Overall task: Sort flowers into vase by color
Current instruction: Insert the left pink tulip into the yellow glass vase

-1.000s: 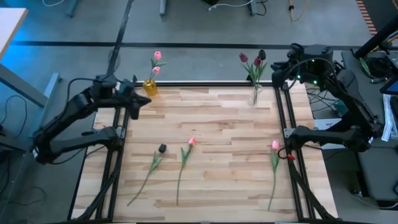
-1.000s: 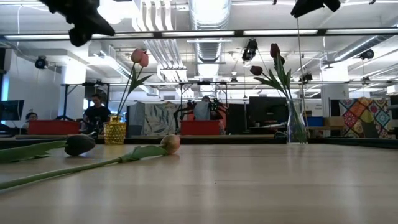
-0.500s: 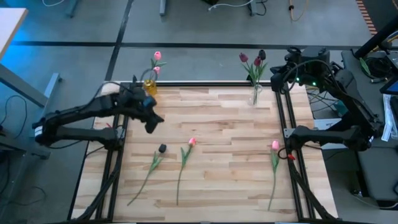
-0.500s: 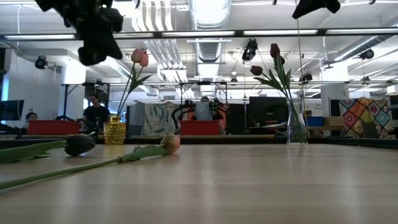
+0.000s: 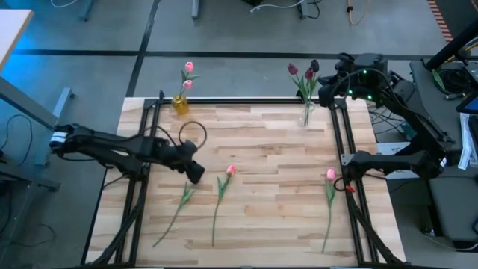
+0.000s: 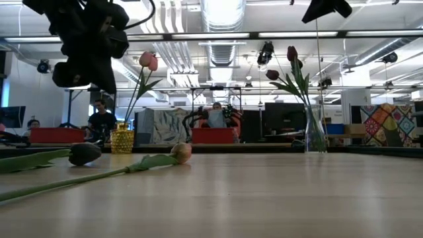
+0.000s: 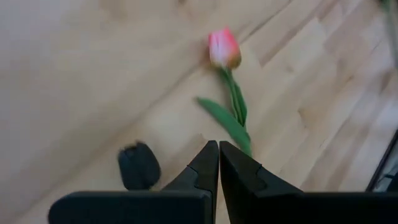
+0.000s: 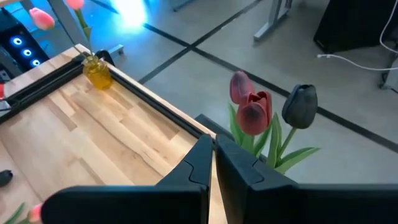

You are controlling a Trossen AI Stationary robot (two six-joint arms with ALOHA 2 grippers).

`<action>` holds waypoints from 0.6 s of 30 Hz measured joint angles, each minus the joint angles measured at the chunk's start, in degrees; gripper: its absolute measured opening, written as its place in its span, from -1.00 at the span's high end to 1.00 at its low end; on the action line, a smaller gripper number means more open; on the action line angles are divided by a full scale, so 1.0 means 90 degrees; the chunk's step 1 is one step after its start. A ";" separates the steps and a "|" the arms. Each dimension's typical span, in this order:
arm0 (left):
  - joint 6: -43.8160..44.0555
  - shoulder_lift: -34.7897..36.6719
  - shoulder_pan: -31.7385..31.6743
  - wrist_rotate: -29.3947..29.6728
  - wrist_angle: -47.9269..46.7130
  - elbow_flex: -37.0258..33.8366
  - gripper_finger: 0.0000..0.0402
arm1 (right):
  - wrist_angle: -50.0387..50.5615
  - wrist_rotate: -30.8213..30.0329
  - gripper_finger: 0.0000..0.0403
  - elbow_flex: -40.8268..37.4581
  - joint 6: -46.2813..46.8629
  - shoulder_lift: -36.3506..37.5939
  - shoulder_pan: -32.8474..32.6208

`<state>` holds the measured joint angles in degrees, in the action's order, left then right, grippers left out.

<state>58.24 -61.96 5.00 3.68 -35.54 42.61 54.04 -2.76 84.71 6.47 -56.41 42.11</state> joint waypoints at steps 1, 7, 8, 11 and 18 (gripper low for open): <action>0.0175 -0.0129 0.0113 0.0019 -0.0011 0.0039 1.00 | 0.0002 0.0000 0.94 0.0000 0.0019 -0.0014 0.0000; 0.0742 -0.0988 0.0476 0.0046 -0.0015 0.0382 1.00 | -0.0020 0.0006 0.94 0.0000 0.0069 -0.0043 0.0000; 0.0813 -0.1128 0.0490 0.0052 -0.0029 0.0450 1.00 | -0.0017 0.0024 0.94 0.0000 0.0114 -0.0043 0.0000; 0.1119 -0.1538 0.0550 0.0201 -0.0081 0.0714 1.00 | 0.0014 0.0088 0.94 0.0001 0.0133 -0.0043 0.0001; 0.1461 -0.2356 0.0790 0.0554 -0.0380 0.1585 0.98 | 0.0278 0.0413 0.94 0.0244 0.0124 -0.0032 0.0000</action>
<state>71.39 -83.17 12.10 8.66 -38.96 56.88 56.54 0.95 86.91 7.58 -56.70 42.11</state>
